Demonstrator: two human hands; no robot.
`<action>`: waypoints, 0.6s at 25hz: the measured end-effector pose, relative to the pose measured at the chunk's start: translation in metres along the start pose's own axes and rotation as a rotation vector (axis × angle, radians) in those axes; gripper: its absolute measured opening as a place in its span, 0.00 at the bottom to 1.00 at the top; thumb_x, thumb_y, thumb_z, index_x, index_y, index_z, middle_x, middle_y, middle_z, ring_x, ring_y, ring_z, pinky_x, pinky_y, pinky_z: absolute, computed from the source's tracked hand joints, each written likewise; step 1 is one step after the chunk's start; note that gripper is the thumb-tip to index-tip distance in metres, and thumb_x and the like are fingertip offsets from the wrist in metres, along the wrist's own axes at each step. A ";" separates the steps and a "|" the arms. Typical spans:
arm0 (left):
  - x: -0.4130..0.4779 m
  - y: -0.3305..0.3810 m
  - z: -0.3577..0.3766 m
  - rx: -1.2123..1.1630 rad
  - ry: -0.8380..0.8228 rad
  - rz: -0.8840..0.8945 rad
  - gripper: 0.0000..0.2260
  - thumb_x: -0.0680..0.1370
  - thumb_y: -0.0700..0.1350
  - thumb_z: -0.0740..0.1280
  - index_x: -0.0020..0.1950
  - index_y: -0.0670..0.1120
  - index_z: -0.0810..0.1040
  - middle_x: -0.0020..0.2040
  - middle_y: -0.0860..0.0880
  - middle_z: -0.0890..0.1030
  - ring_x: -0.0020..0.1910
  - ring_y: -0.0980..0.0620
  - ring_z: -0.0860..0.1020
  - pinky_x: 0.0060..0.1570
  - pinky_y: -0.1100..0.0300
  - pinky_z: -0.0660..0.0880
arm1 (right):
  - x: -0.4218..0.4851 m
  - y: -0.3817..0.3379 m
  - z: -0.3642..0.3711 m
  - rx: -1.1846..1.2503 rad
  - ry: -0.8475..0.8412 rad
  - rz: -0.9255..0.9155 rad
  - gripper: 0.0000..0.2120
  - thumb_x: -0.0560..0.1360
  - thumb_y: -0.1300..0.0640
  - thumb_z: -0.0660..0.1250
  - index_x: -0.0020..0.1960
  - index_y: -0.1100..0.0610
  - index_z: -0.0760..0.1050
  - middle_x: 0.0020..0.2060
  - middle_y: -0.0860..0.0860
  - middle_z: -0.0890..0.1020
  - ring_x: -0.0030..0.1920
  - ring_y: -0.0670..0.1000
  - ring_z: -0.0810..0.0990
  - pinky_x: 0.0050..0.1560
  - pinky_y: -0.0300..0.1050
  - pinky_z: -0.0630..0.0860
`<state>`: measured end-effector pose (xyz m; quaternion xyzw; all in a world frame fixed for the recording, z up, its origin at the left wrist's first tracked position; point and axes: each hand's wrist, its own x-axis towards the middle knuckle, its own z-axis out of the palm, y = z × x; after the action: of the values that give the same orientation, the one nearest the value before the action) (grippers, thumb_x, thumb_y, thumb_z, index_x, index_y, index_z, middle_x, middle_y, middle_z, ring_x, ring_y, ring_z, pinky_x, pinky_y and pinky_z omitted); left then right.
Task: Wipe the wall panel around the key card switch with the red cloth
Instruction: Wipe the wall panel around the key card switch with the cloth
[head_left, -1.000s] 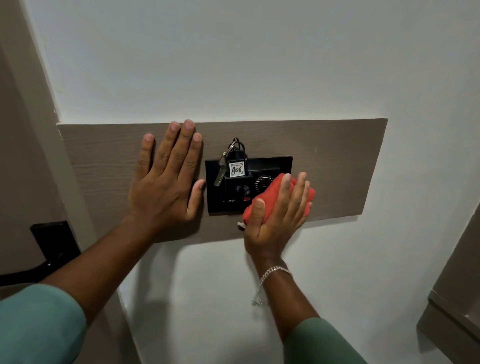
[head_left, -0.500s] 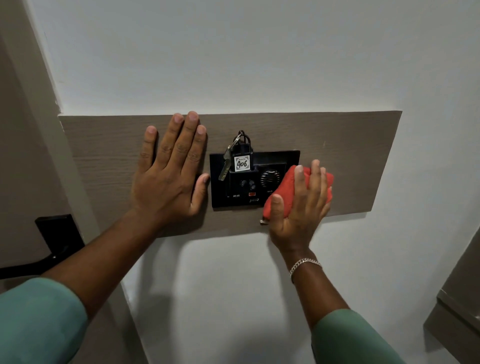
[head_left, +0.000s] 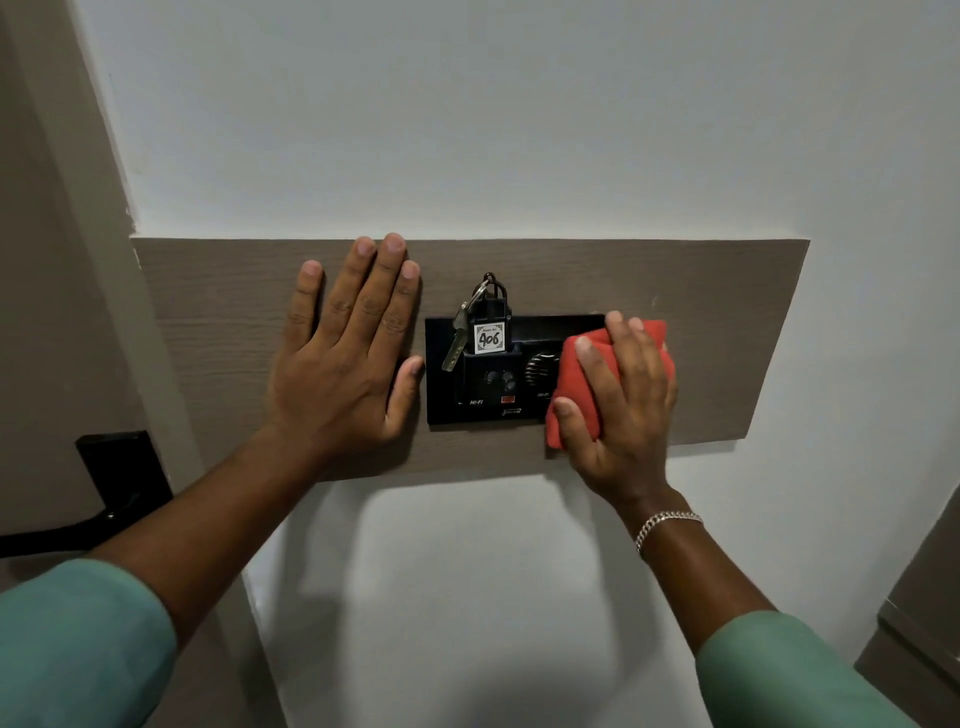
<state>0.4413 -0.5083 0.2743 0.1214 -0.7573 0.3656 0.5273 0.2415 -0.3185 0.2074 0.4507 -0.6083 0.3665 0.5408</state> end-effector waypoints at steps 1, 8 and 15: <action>0.000 0.000 0.000 -0.001 0.001 -0.002 0.33 0.79 0.54 0.54 0.80 0.40 0.53 0.81 0.42 0.52 0.81 0.43 0.51 0.77 0.40 0.50 | 0.000 0.002 -0.003 0.017 0.035 0.111 0.24 0.81 0.45 0.57 0.74 0.52 0.64 0.74 0.59 0.68 0.77 0.59 0.63 0.74 0.64 0.61; -0.001 0.000 -0.001 0.005 -0.041 -0.007 0.33 0.79 0.54 0.54 0.81 0.41 0.51 0.81 0.41 0.52 0.81 0.43 0.50 0.78 0.42 0.46 | 0.042 -0.069 0.009 0.331 0.270 0.265 0.23 0.82 0.47 0.58 0.75 0.51 0.64 0.74 0.56 0.70 0.76 0.56 0.65 0.75 0.65 0.64; 0.000 0.002 -0.003 -0.011 -0.026 -0.006 0.33 0.80 0.54 0.54 0.81 0.40 0.52 0.81 0.41 0.53 0.81 0.43 0.51 0.78 0.43 0.46 | 0.027 -0.088 0.016 0.114 0.132 0.249 0.24 0.81 0.41 0.54 0.73 0.49 0.66 0.75 0.57 0.67 0.78 0.57 0.62 0.77 0.64 0.57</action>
<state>0.4422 -0.5047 0.2739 0.1254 -0.7659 0.3583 0.5189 0.3189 -0.3663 0.2285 0.3768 -0.6009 0.4934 0.5034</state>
